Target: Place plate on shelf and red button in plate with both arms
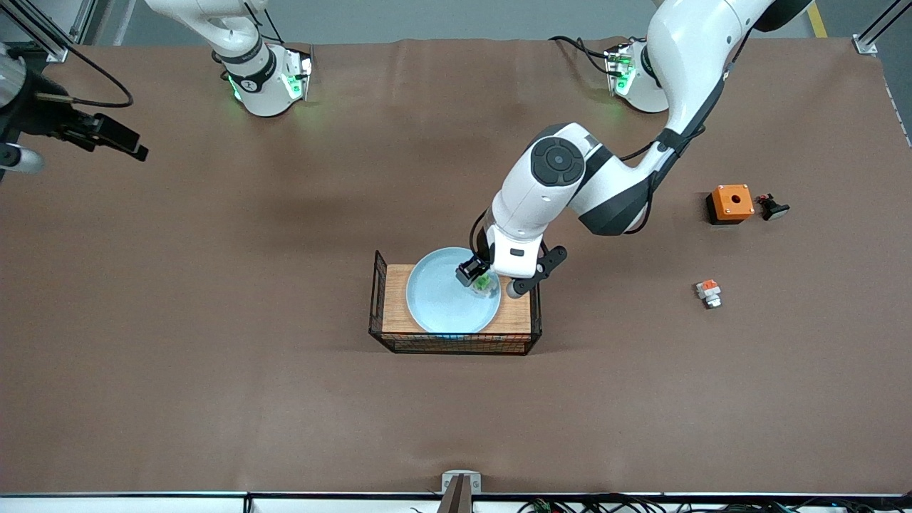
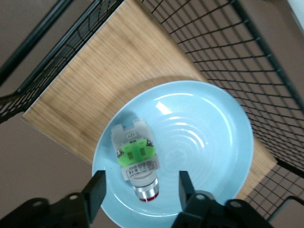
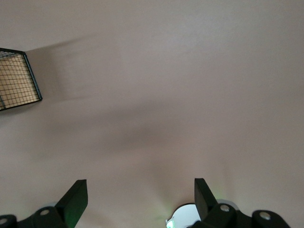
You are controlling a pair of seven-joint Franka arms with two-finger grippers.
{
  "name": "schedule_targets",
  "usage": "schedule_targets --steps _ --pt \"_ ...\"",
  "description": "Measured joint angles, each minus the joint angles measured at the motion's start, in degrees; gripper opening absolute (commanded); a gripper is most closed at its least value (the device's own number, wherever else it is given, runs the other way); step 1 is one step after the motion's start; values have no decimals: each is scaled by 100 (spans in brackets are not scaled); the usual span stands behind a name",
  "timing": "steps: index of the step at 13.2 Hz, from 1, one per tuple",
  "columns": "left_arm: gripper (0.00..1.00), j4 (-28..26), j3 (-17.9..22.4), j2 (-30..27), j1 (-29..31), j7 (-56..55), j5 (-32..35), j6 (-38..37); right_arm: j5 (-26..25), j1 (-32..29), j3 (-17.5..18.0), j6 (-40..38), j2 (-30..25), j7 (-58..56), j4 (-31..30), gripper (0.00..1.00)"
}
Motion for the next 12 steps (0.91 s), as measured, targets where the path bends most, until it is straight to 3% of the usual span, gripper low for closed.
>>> schedule_targets --steps 5,12 --pt "99 330 1 -23 12 0 2 -328 -69 -181 33 397 4 -367 180 99" --pt "99 776 25 -466 158 9 117 -1464 -109 -176 114 691 622 -378 1353 100"
